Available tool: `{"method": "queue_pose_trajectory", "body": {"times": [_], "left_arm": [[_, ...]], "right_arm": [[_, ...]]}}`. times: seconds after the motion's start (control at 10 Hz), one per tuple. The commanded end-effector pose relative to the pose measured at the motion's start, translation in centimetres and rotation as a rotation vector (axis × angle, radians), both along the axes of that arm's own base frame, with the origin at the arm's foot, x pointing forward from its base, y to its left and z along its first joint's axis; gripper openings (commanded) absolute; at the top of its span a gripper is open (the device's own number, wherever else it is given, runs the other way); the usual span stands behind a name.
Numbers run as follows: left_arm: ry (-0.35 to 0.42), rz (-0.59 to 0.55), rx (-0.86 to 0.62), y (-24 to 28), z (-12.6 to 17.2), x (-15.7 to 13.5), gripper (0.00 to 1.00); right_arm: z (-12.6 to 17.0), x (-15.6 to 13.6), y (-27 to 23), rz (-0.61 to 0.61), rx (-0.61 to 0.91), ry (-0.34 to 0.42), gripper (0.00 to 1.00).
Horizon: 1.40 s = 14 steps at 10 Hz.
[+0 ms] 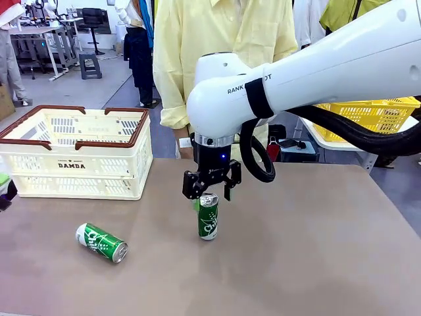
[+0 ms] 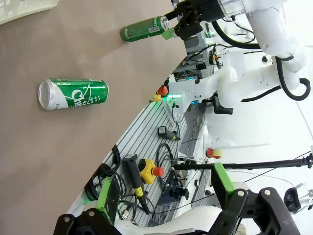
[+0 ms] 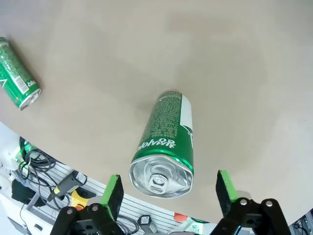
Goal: Place the drinks into the Shopping basket.
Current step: Pick up one drink and place it into the Shopping basket.
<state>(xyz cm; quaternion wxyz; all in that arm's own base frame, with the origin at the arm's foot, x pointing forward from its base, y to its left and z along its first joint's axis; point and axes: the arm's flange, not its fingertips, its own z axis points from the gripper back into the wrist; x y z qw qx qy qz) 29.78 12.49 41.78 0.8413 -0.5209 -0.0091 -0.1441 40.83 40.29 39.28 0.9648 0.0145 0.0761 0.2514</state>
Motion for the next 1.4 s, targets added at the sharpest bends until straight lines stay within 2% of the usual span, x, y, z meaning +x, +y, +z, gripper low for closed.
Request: {"method": "queue_pose_trajectory", "body": {"times": [0.0,0.1,0.2,0.4,0.5,0.6,0.7,0.8,0.9,1.0,1.1,1.2,1.3], "left_arm": [[-0.003,0.001,-0.011,0.1,0.2,-0.2,1.00],[-0.003,0.001,-0.011,0.1,0.2,-0.2,1.00],[-0.003,0.001,-0.011,0.1,0.2,-0.2,1.00],[-0.003,0.001,-0.011,0.1,0.2,-0.2,1.00],[-0.003,0.001,-0.011,0.1,0.2,-0.2,1.00],[-0.003,0.001,-0.011,0.1,0.2,-0.2,1.00],[-0.003,0.001,-0.011,0.1,0.2,-0.2,1.00],[-0.003,0.001,-0.011,0.1,0.2,-0.2,1.00],[-0.003,0.001,-0.011,0.1,0.2,-0.2,1.00],[-0.003,0.001,-0.011,0.1,0.2,-0.2,1.00],[-0.003,0.001,-0.011,0.1,0.2,-0.2,1.00],[-0.003,0.001,-0.011,0.1,0.2,-0.2,1.00],[-0.003,0.001,-0.011,0.1,0.2,-0.2,1.00]], "right_arm": [[1.5,0.0,-0.3,-0.009,0.018,-0.007,1.00],[3.9,-0.4,-2.0,-0.015,0.058,-0.026,1.00],[7.7,-1.0,-6.2,-0.018,0.134,0.010,1.00],[13.3,-3.0,-19.9,-0.151,0.279,0.089,1.00],[13.9,-4.5,-27.8,-0.229,0.372,0.145,1.00],[13.6,-6.2,-35.0,-0.292,0.504,0.179,1.00],[12.0,-7.4,-42.8,-0.351,0.680,0.218,1.00],[10.5,-8.4,-48.3,-0.373,0.873,0.268,1.00],[9.1,-9.5,-53.0,-0.353,1.128,0.263,1.00],[7.7,-10.6,-56.2,-0.480,1.226,0.241,1.00],[6.3,-11.9,-59.1,-0.577,1.360,0.171,1.00],[4.3,-13.0,-61.1,-0.733,1.429,0.098,1.00],[2.8,-13.1,-60.8,-0.815,1.388,0.090,1.00]]}}
